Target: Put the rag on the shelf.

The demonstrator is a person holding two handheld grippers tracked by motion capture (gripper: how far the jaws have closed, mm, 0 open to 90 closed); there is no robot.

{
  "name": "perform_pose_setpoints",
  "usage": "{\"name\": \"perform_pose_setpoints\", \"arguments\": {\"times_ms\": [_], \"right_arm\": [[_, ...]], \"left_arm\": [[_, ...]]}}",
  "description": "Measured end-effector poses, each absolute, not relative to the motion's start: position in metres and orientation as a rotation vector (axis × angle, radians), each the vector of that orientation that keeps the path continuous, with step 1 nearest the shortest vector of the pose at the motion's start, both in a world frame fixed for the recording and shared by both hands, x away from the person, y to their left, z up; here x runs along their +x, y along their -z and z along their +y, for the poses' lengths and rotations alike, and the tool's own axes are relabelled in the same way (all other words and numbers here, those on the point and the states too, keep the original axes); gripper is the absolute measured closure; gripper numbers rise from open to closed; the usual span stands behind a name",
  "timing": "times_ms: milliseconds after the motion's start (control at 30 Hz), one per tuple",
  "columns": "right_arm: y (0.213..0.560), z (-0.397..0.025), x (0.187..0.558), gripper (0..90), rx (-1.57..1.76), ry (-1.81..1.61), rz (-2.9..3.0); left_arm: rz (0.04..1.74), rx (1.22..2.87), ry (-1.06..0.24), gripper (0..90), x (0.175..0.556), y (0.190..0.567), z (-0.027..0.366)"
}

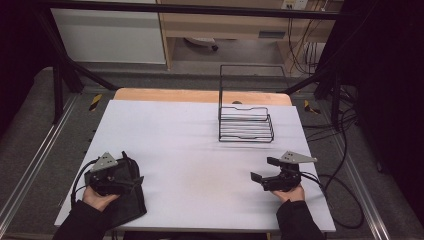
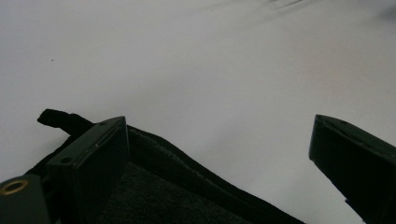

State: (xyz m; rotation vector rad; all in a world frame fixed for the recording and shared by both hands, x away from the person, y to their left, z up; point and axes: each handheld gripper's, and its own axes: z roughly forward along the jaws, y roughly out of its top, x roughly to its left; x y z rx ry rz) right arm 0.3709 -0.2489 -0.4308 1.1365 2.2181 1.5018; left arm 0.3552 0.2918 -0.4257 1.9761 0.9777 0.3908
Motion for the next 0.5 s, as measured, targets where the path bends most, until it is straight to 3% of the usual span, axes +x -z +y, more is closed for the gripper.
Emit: {"name": "perform_pose_setpoints", "arguments": {"times_ms": [500], "right_arm": [[0.432,-0.248,0.372,1.9,1.147,-1.461,2.224]], "left_arm": [[1.093,1.981,-0.474,7.8,0.371,0.404,0.296]]}}
